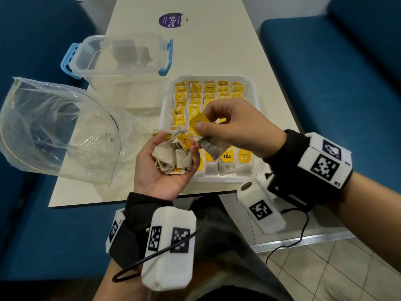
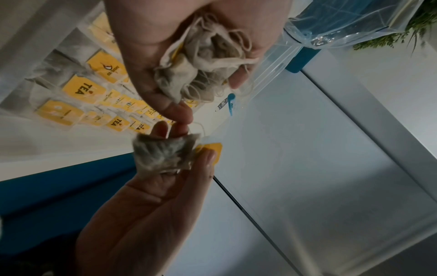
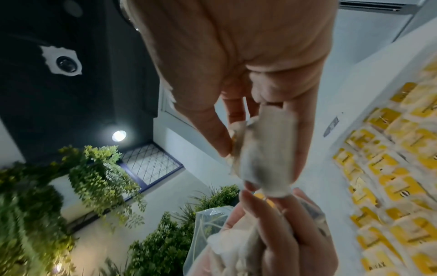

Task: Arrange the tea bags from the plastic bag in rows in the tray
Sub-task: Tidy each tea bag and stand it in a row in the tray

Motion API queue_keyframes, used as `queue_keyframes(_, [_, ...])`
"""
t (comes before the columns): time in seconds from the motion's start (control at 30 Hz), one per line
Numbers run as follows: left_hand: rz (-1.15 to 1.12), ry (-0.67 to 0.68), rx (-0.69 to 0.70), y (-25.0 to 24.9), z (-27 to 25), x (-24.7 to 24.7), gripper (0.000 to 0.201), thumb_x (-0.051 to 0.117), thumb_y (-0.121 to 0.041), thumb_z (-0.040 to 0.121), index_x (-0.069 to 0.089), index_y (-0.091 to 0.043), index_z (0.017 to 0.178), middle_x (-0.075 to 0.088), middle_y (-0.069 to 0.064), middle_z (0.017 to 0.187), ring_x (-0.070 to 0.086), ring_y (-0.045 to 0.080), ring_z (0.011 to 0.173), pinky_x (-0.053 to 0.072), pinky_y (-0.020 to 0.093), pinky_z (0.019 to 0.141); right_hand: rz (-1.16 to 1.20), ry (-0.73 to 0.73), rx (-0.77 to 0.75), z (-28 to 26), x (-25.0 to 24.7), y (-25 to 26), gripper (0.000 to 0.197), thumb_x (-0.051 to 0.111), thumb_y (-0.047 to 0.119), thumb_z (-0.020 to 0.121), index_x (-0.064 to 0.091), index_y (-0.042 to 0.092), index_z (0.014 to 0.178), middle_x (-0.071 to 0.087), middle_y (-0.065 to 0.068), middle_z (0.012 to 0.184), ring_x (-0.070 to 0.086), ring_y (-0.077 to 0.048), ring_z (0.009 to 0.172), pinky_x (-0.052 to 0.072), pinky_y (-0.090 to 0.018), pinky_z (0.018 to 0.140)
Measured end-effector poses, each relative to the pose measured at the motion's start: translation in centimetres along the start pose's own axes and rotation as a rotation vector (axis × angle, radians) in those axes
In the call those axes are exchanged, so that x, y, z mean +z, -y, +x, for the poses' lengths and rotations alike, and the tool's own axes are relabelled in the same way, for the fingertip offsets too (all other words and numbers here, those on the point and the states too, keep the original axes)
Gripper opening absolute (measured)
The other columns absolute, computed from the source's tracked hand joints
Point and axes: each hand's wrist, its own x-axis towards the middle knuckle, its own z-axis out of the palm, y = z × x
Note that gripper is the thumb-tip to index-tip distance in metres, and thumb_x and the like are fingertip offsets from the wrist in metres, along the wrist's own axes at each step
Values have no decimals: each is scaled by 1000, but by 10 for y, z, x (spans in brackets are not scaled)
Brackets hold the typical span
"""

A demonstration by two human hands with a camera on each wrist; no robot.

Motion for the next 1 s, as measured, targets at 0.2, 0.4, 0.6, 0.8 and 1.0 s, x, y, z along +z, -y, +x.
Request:
queue_keyframes(0.2, [-42,1,-20,-2,-2,-2,32,57,-27,74,62,-3,95,60,13,91,64,24,71,56,29,58,-60,-68,88,5,-12,-7,11,68,16,82,67,5,84,54,2,68,49,4,49,35,-6,53])
queue_keyframes(0.4, [-74,-9,2,-2,-4,-3,30,56,-26,76,63,-2,93,58,13,97,63,24,74,55,29,57,-120,86,200,9,-31,-9,6,52,19,94,58,16,93,56,0,68,52,-1,46,49,-14,45])
queue_keyframes(0.6, [-85,14,-27,-4,-4,-5,43,56,-27,77,51,-9,116,56,11,99,64,25,71,56,30,59,-140,288,215,11,-39,-7,11,52,16,93,49,16,82,67,-13,91,70,-16,78,58,-29,68])
queue_keyframes(0.8, [-92,31,3,-6,-3,-8,54,65,-19,63,51,-8,114,57,12,98,63,25,74,56,30,61,-558,411,145,20,-31,-9,22,57,5,87,49,14,106,60,-9,98,69,-16,58,53,-24,46])
queue_keyframes(1.0, [-84,-18,18,-9,-7,-8,30,55,-27,79,59,-2,95,59,14,93,62,23,77,56,29,60,-865,552,125,35,-13,-13,6,60,12,86,58,15,91,60,0,75,60,-23,71,50,-30,61])
